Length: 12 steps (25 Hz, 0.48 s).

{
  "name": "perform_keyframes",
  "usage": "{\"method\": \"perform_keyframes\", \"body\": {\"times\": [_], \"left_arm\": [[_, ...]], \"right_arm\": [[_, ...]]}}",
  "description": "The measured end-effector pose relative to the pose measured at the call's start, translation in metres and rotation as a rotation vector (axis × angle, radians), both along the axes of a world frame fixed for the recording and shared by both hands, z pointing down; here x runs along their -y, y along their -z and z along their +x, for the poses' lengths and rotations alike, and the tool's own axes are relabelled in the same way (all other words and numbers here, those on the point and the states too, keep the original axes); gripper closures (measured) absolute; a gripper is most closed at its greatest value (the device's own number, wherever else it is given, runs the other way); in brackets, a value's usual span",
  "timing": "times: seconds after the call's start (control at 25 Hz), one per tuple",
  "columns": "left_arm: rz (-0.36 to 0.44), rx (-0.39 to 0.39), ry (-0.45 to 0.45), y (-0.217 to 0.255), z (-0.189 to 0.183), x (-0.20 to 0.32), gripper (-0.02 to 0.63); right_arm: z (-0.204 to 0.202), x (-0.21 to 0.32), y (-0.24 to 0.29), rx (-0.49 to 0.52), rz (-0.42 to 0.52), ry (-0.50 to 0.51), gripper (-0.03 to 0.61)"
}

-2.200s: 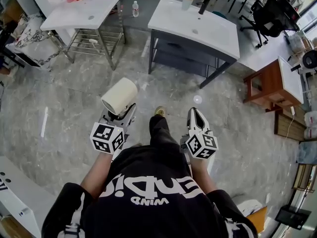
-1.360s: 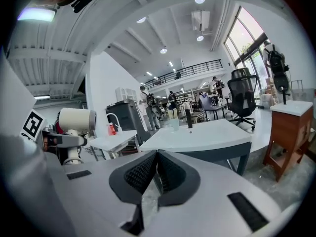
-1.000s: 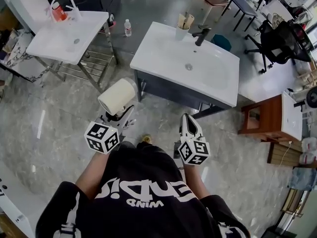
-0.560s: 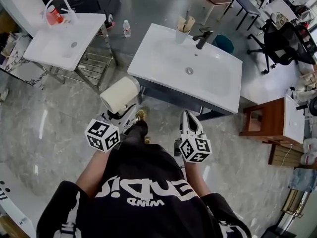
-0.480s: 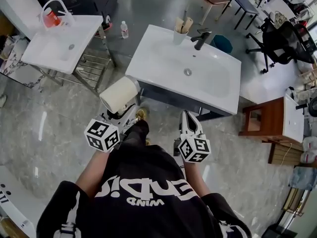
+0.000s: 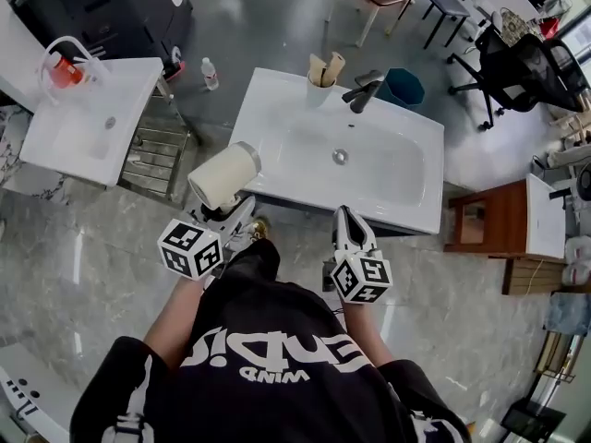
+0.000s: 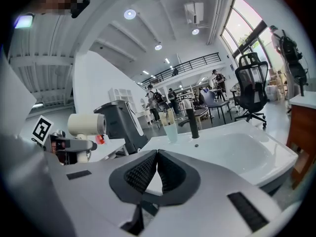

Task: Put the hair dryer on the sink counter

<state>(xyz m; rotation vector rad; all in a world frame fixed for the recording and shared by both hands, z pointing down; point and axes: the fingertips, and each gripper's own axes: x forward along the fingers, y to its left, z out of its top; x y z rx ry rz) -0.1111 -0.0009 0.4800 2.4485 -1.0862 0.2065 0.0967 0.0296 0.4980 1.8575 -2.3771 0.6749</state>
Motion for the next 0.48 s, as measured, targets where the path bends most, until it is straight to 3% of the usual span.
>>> {"method": "perform_keyframes", "body": {"times": [0.48], "left_arm": [[-0.092, -0.019, -0.112, -0.026, 0.013, 0.111, 0.420]], "right_arm": [[-0.005, 0.101, -0.004, -0.014, -0.007, -0.049, 0.554]]}}
